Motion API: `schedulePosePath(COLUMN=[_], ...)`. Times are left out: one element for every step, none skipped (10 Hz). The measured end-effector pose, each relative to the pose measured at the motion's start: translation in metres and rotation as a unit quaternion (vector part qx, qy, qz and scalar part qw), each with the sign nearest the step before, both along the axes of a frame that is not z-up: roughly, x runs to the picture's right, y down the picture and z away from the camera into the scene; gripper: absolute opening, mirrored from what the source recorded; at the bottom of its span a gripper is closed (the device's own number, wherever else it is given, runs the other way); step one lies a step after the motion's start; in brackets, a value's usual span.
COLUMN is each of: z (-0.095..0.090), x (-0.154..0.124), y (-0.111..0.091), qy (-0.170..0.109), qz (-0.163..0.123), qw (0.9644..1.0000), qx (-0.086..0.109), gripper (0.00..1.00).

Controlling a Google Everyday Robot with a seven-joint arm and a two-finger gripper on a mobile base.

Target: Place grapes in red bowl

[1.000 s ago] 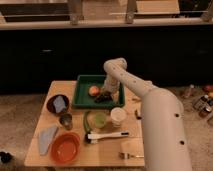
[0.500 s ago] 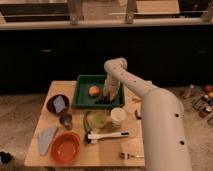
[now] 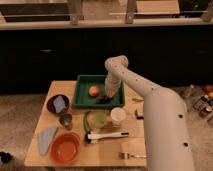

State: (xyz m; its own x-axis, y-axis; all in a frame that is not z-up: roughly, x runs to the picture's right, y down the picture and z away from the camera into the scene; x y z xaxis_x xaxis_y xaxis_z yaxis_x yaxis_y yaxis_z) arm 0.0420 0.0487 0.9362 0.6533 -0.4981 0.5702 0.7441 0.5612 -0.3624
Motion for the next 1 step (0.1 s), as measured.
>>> schedulePosePath(z=[-0.0002], x=[-0.001], y=[-0.0009], qy=[-0.002], qz=[-0.001], qw=[1.0], qx=[0.001], gripper=[0.0])
